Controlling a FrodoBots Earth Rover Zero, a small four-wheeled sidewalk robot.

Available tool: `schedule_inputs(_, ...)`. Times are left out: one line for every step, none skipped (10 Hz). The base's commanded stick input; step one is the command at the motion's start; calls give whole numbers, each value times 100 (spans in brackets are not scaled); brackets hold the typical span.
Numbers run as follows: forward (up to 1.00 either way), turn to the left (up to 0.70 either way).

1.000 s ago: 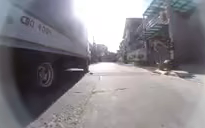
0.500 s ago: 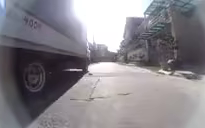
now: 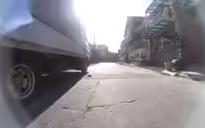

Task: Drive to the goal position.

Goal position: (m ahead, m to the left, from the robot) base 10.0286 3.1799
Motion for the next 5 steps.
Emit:
schedule_inputs(70, 0)
schedule_inputs(70, 0)
schedule_inputs(70, 0)
schedule_inputs(70, 0)
schedule_inputs(70, 0)
